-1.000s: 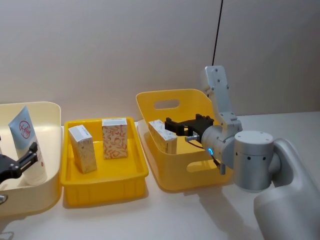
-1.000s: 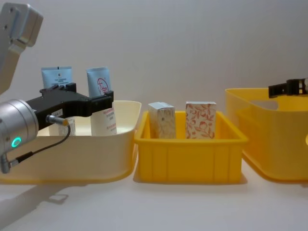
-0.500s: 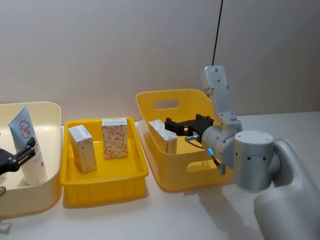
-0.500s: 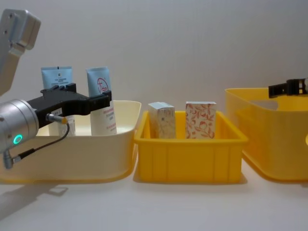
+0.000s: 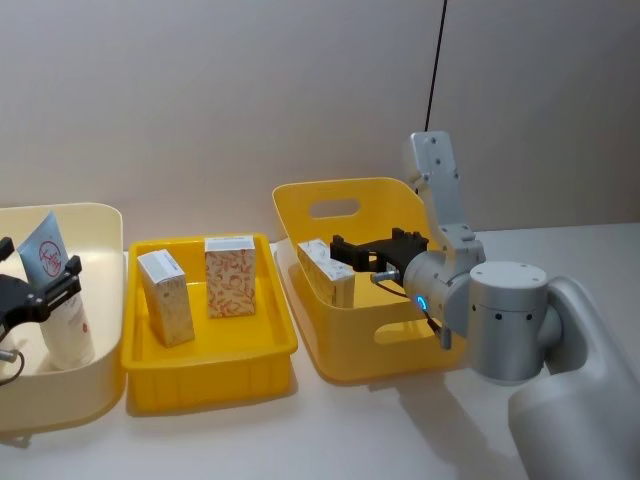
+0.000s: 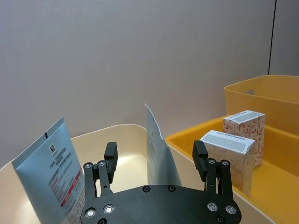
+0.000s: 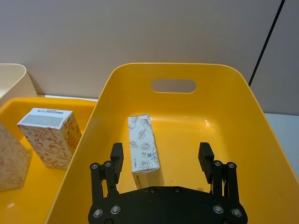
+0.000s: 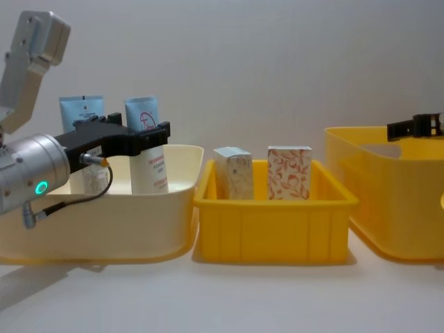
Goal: Bimanual collaborative sorting of washing and personal care products
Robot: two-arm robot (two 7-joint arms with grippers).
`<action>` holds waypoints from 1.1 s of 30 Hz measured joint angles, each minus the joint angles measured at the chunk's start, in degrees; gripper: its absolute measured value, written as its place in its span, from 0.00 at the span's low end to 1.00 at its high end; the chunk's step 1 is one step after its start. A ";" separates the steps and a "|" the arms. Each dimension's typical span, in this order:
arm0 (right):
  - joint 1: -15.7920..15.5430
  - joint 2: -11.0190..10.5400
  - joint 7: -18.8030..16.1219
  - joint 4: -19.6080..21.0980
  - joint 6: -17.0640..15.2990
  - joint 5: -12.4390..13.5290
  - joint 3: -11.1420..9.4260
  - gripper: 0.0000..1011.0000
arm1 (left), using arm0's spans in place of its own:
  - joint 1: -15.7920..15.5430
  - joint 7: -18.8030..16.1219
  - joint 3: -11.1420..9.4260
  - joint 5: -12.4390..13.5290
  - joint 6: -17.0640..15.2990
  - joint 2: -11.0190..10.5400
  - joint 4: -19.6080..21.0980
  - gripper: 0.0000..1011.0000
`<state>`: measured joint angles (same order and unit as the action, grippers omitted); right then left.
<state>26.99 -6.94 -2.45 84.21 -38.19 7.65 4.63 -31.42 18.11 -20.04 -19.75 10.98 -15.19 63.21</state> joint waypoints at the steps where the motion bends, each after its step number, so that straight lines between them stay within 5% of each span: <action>1: 0.00 0.00 0.00 0.00 0.00 -0.01 0.00 0.99 | -0.20 0.15 -0.01 -0.01 0.06 0.10 -0.26 0.99; 11: 0.00 0.00 0.00 0.00 0.00 0.00 0.00 0.99 | -1.93 1.37 -0.08 -0.06 0.64 1.01 -2.49 0.94; 33: 0.00 0.00 0.00 0.00 0.00 0.00 0.00 0.99 | -3.12 2.20 -0.14 -0.07 1.04 1.64 -4.01 0.27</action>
<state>26.99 -6.94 -2.45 84.21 -38.18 7.65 4.63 -34.54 20.31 -20.18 -19.82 12.02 -13.55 59.20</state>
